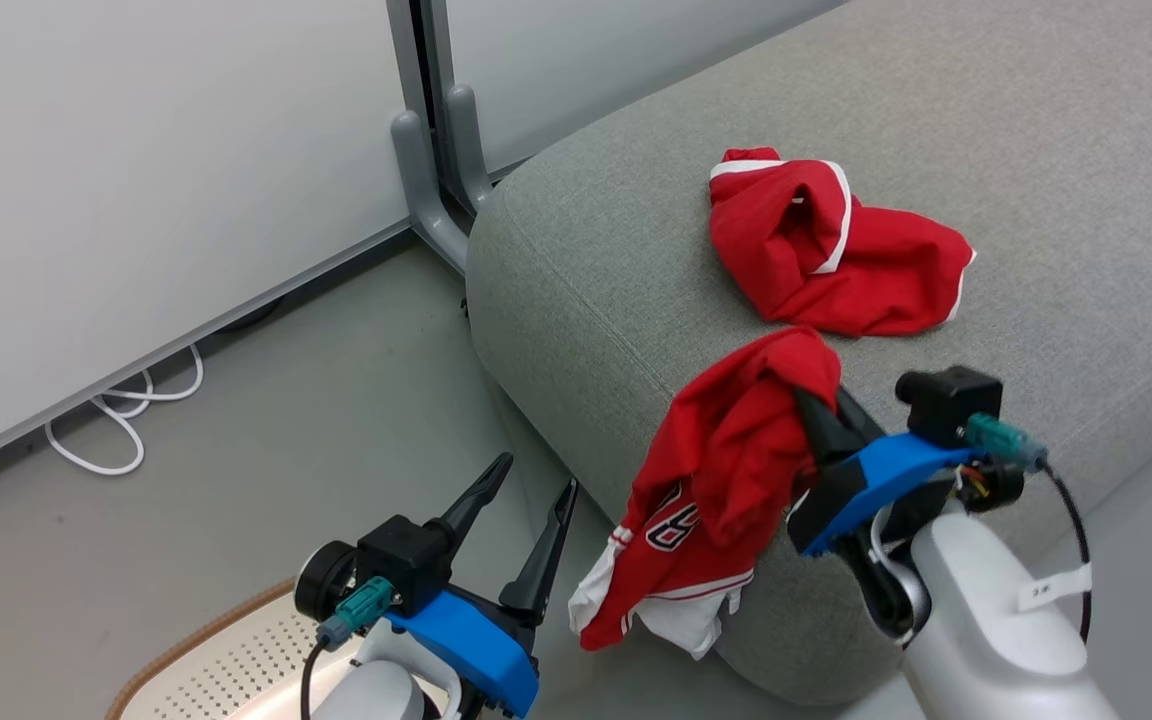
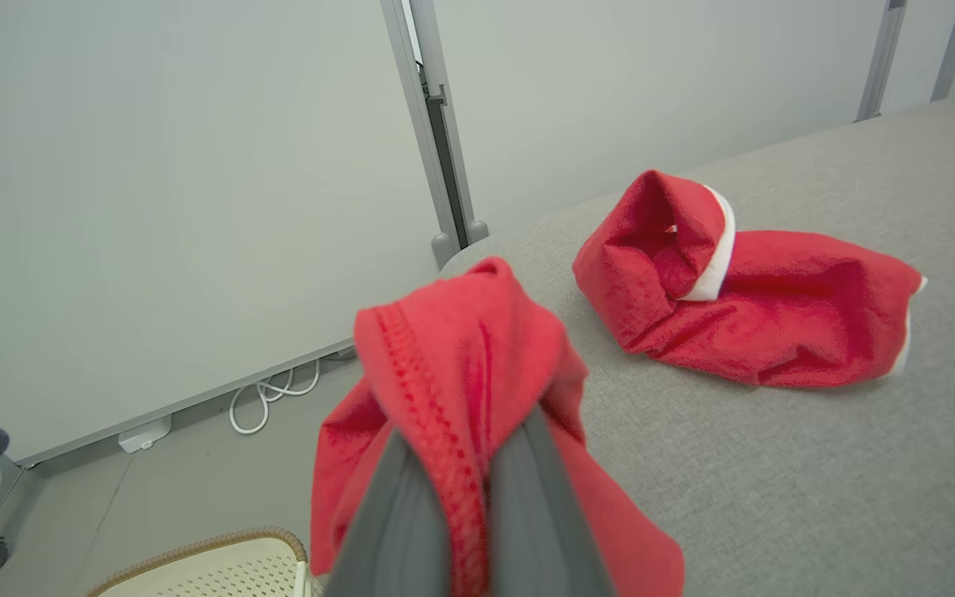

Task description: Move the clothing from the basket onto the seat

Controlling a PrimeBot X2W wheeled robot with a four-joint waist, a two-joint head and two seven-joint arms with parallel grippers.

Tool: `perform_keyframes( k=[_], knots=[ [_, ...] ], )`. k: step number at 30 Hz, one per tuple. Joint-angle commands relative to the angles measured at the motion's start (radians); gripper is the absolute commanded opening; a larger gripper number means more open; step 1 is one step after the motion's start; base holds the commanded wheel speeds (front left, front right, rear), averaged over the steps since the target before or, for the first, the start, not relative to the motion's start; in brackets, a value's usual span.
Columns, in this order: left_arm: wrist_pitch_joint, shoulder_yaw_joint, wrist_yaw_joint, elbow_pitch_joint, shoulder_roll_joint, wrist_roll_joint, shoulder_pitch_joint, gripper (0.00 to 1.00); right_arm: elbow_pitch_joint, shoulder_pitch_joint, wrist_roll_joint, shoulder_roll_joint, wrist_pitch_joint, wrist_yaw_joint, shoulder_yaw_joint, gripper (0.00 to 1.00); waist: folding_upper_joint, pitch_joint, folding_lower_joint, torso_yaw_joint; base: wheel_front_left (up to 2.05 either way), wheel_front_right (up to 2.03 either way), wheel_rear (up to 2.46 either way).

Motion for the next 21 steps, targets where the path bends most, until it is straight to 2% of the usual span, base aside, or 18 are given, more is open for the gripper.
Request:
perform_keyframes(
  k=[1, 8, 15, 21],
  knots=[
    [-0.005, 0.007, -0.001, -0.003, 0.008, 0.003, -0.018, 1.0, -0.011, -0.034, 0.0, 0.0, 0.006, 0.0, -0.011, 0.0, -0.0001, 0.011, 0.0, 0.001, 0.0, 0.0, 0.0],
    [-0.005, 0.012, -0.001, -0.018, 0.035, 0.023, -0.044, 1.0, -0.072, -0.191, -0.023, -0.009, 0.111, 0.0, -0.119, 0.0, -0.0001, 0.098, 0.0, 0.016, 0.0, 0.0, 0.0],
    [-0.005, -0.013, -0.001, -0.048, 0.074, 0.038, -0.106, 1.0, -0.212, -0.366, -0.022, -0.107, 0.224, 0.0, -0.255, 0.0, -0.0001, 0.226, 0.0, 0.059, 0.0, 0.0, 0.0],
    [-0.005, -0.047, -0.001, -0.083, 0.111, 0.054, -0.19, 1.0, -0.313, -0.513, -0.015, -0.184, 0.273, 0.0, -0.445, 0.0, -0.0001, 0.352, 0.0, 0.104, 0.0, 0.0, 0.0]
  ],
)
